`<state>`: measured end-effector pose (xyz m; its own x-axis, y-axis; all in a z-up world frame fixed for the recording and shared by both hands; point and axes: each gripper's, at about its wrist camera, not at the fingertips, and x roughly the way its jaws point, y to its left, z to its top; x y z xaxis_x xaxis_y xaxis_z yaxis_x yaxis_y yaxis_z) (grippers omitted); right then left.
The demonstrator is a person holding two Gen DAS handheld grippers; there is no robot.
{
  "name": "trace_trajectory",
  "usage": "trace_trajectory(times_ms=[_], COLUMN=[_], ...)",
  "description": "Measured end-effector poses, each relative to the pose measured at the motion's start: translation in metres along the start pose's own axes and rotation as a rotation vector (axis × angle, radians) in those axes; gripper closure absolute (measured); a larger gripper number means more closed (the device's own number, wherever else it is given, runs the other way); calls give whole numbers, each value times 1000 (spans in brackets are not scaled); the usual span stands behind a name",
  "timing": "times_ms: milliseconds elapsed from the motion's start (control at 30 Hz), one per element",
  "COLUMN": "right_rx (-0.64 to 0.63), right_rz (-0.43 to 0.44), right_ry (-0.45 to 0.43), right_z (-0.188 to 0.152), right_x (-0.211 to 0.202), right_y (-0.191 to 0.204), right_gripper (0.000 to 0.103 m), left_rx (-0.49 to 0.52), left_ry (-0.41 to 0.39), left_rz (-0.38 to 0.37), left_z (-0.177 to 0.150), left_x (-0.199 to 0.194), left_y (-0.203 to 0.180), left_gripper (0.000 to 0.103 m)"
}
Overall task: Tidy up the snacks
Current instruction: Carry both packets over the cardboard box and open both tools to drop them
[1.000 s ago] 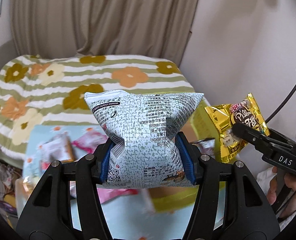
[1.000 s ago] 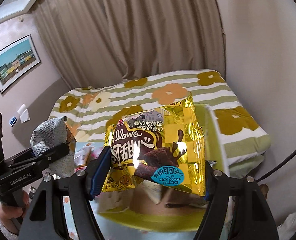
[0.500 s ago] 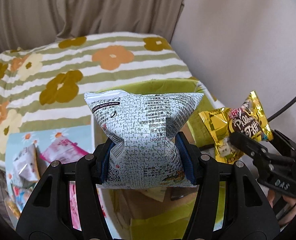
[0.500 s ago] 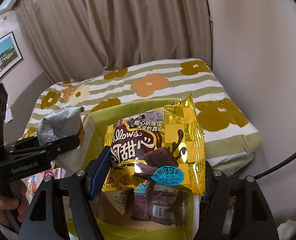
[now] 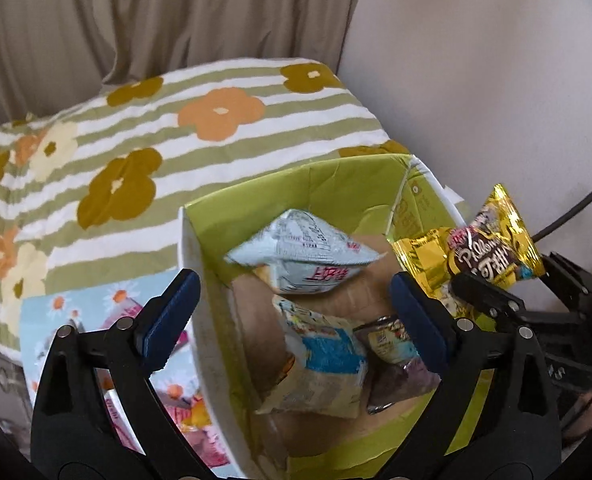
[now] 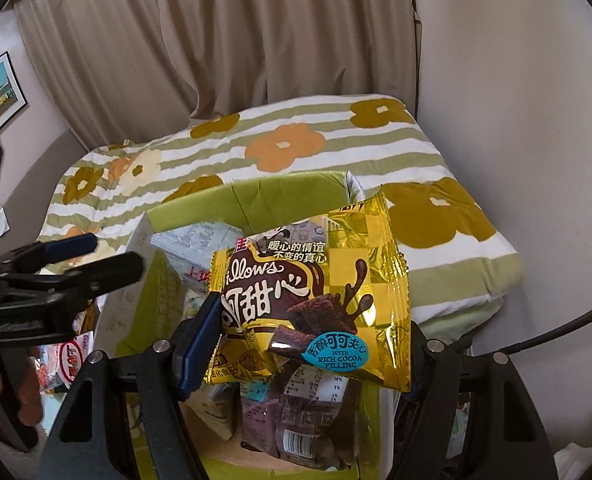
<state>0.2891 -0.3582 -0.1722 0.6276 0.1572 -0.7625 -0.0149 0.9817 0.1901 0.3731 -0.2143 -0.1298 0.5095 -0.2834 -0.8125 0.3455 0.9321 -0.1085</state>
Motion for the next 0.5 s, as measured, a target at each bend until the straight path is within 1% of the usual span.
trace_trajectory(times_ms=[100, 267, 400, 433, 467, 500], right_rx=[-4, -8, 7, 3, -6, -14], right_rz=[1, 7, 38, 41, 44, 44], right_ry=[14, 27, 34, 33, 27, 17], right_z=[-1, -1, 5, 5, 6, 5], right_x=[1, 7, 12, 13, 13, 12], right_y=[2, 5, 4, 6, 7, 9], right_gripper=[34, 33, 32, 30, 25, 14], left_rx=[0, -9, -26, -30, -32, -34], left_ry=[-7, 9, 6, 2, -2, -5], left_rz=[11, 44, 47, 47, 46, 45], left_z=[-10, -24, -30, -31, -33, -35], left_x=[-7, -10, -16, -19, -21, -23], left_y=[4, 10, 14, 15, 14, 15], left_gripper=[8, 8, 8, 8, 8, 8])
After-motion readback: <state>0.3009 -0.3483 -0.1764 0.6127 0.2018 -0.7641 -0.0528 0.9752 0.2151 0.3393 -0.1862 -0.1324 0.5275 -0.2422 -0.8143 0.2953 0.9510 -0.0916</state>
